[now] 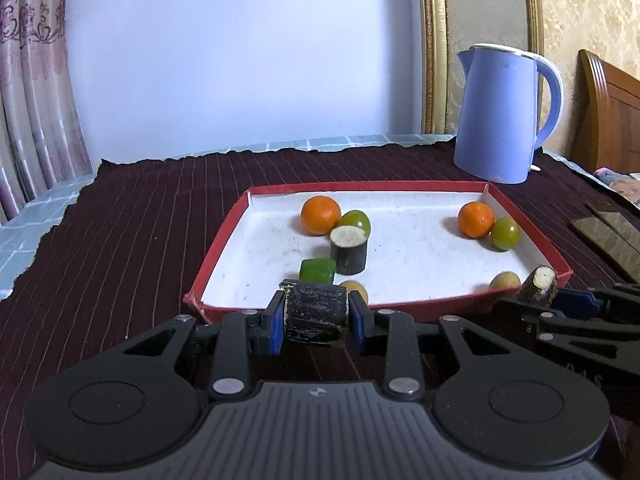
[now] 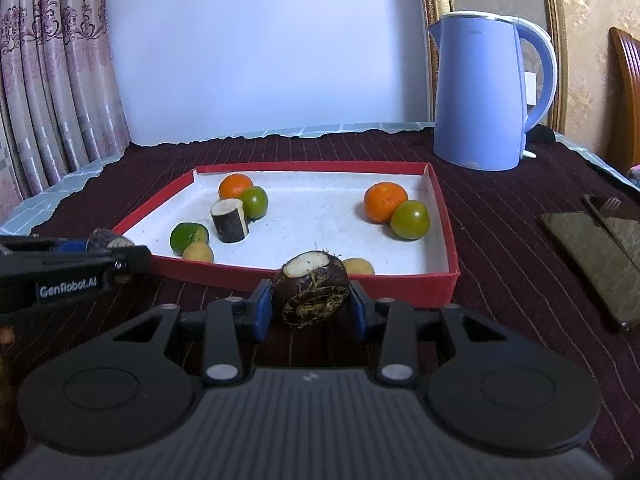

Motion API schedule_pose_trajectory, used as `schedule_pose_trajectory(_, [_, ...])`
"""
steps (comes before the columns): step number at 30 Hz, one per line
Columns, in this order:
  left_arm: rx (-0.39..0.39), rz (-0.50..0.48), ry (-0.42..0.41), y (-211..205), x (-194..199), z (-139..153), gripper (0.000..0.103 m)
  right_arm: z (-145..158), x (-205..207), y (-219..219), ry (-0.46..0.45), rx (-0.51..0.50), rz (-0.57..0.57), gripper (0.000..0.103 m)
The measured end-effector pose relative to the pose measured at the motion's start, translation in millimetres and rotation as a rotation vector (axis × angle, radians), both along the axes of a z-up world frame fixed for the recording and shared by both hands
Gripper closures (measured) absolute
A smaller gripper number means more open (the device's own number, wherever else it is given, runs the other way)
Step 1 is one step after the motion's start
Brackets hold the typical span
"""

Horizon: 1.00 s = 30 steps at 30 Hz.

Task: Organize fruits
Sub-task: 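Carry the dark cylindrical piece and root piece over the tray with both tools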

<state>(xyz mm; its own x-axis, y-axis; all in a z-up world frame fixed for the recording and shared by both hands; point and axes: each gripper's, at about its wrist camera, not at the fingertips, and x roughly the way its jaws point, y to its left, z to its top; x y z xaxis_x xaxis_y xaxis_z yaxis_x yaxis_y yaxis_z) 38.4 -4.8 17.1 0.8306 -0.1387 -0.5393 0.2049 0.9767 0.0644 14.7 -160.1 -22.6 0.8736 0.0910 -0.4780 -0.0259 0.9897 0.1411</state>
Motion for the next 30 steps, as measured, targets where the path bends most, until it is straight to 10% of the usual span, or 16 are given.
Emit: schedule_pose_trajectory(30, [0.063,0.054,0.033,-30.8,50.2,3.8,0.072,31.0,33.1,-11.0,-0.044,-0.044,-0.033,0.066])
